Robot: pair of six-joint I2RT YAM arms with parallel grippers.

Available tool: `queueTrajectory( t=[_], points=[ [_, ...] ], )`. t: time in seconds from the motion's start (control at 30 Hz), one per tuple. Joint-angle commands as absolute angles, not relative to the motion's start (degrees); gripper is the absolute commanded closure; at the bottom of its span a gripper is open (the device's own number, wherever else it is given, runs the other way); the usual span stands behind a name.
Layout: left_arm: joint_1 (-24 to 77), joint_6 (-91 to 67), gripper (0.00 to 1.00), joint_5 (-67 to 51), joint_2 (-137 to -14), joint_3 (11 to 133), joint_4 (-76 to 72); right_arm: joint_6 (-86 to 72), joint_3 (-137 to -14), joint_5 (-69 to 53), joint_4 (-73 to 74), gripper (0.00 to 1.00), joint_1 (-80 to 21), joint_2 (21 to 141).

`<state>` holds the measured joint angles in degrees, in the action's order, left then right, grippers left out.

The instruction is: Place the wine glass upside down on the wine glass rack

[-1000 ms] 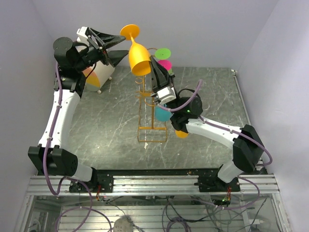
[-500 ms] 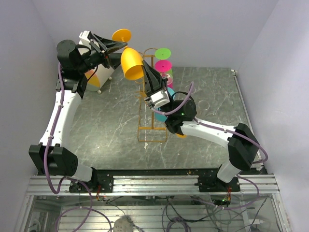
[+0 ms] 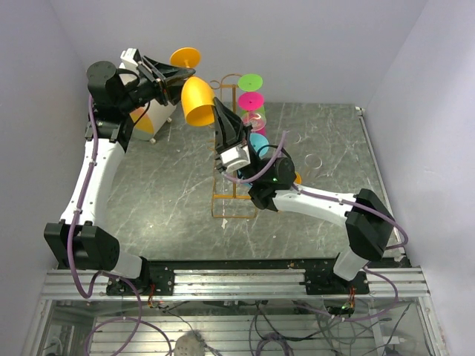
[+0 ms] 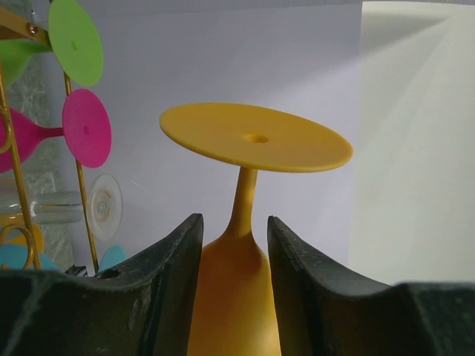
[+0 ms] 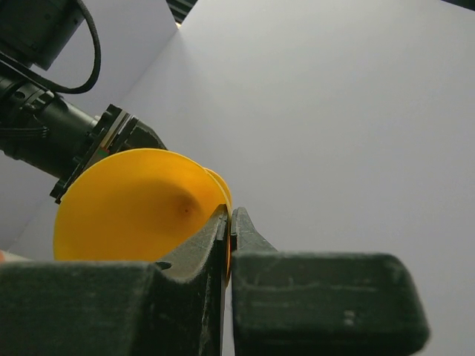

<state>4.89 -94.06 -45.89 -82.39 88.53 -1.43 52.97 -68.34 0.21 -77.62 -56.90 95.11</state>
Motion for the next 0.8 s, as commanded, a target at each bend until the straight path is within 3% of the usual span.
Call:
queueTrajectory(
  t=[0.0, 0.17, 0.27, 0.33, 0.37, 0.7, 0.77],
  points=[
    [3.8, -92.7, 0.47, -45.8, -80.1, 89.4, 0.2, 57.6, -69.4, 3.0, -79.7, 1.0, -58.2, 96.7],
    [3.2, -90.3, 0.54, -44.7, -79.6, 90.5, 2.3, 60.8, -70.0, 4.2, -79.6, 1.0, -59.8, 98.4],
    [2.9, -90.5, 0.7, -44.5, -79.4, 90.2, 1.4, 62.5, -70.4, 5.1, -80.1, 1.0, -60.6, 99.5],
    [2.8, -90.9, 0.9, -44.6, -79.4, 89.7, -0.3, 62.9, -70.5, 5.5, -80.4, 1.0, -60.9, 99.9],
    [2.7, -90.9, 0.93, -44.7, -79.4, 89.8, -0.2, 62.9, -70.5, 5.5, -80.5, 1.0, -61.1, 100.1],
    [2.2, -93.1, 0.93, -45.4, -79.0, 86.6, -12.1, 58.5, -68.6, 3.8, -80.5, 1.0, -62.5, 99.6],
    [2.2, -94.5, 0.87, -45.9, -79.3, 86.4, -13.3, 58.0, -68.1, 3.4, -80.4, 1.0, -62.6, 99.4]
  ],
)
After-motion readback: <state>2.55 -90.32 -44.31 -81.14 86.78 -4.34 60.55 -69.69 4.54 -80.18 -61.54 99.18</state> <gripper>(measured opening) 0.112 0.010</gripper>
